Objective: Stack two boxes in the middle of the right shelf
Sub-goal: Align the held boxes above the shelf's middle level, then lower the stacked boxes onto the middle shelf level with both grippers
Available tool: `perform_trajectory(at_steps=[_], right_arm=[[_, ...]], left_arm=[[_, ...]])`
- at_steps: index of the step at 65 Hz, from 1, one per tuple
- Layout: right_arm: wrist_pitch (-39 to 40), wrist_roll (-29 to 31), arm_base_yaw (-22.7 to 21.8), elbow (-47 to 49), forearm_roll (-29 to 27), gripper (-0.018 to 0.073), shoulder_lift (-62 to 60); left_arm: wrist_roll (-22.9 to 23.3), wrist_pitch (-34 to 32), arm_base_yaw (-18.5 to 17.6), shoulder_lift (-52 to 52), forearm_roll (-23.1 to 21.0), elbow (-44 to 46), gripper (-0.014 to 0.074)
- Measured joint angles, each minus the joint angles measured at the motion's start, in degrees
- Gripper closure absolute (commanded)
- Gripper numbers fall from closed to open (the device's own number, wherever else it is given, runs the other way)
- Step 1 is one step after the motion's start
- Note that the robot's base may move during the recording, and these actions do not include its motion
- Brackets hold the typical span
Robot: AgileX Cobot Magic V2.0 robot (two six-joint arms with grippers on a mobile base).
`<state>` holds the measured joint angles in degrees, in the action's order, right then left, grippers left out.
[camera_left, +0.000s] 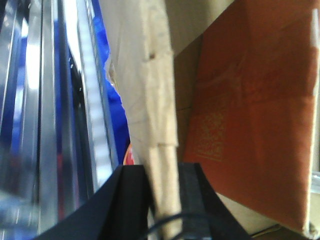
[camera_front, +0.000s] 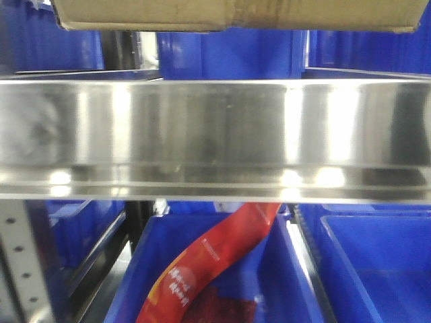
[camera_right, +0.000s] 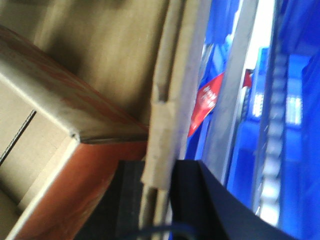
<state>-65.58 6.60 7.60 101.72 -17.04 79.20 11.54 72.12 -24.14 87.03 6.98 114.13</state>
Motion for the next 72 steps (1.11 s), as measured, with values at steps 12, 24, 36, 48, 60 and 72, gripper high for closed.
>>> perform_trajectory(at_steps=[12,24,36,48,60,72], right_arm=[[0.00,0.00,0.00,0.00,0.00,0.0713,0.00],[0.00,0.00,0.00,0.00,0.14,0.0713,0.00],[0.00,0.00,0.00,0.00,0.55,0.0713,0.00],[0.00,0.00,0.00,0.00,0.88,0.0713,0.00],[0.00,0.00,0.00,0.00,0.88,0.0713,0.00],[0.00,-0.11,0.00,0.00,0.88,0.0713,0.00]], left_arm=[[0.00,-0.11,0.00,0.00,0.00,0.00,0.0708],[0.00,-0.21,0.00,0.84,0.00,0.06,0.0708],[0.00,-1.09,0.00,1.96,0.00,0.06,0.0708],[0.00,-1.32,0.00,2.58,0.00,0.06,0.0708],[0.00,-1.32,0.00,2.58,-0.10,0.14,0.0708],[0.00,-1.32,0.00,2.58,-0.10,0.14,0.0708]])
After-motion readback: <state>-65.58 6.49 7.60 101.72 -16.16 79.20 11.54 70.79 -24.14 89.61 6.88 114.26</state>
